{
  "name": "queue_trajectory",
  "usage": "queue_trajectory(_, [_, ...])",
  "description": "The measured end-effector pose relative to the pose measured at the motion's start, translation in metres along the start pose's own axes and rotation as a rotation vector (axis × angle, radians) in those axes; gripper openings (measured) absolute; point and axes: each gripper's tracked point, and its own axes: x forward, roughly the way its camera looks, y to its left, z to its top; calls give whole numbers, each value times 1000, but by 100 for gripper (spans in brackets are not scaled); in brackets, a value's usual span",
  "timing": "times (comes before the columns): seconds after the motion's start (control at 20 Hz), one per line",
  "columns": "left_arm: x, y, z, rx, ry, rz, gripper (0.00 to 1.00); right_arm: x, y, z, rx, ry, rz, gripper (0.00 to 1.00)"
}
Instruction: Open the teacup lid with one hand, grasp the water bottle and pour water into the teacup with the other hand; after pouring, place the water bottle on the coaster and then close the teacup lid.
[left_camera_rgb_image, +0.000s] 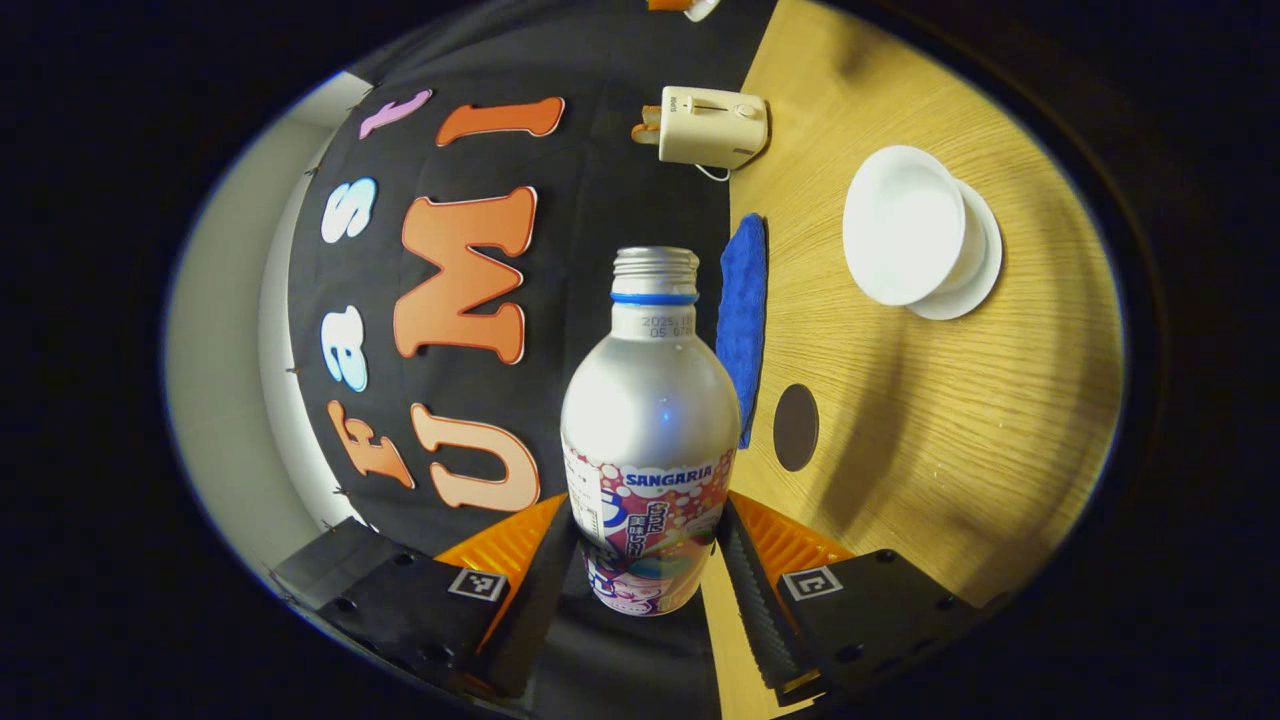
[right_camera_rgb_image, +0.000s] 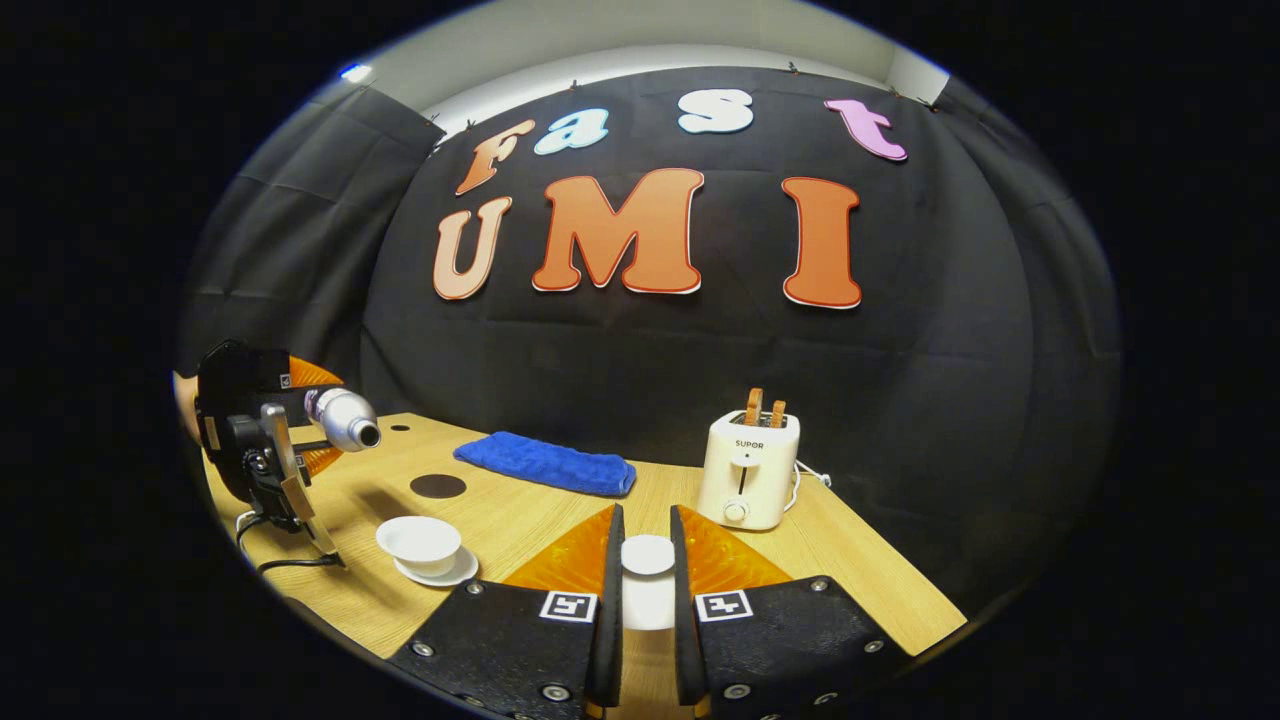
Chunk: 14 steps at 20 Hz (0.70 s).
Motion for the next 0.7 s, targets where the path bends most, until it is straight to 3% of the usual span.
queue_trajectory(0.15, [-1, 4, 4, 65, -10, 9, 82, -2, -4, 2, -4, -6, -1, 22])
queue_trajectory(0.3, [-2, 8, 10, 131, -26, 20, 88, -4, -8, 3, -1, -14, -3, 22])
queue_trajectory(0.6, [4, 15, 15, 252, -41, 41, 82, -7, -12, 4, 2, -20, -8, 22])
queue_trajectory(0.7, [4, 13, 15, 266, -47, 35, 87, -7, -13, 5, 2, -22, -9, 22])
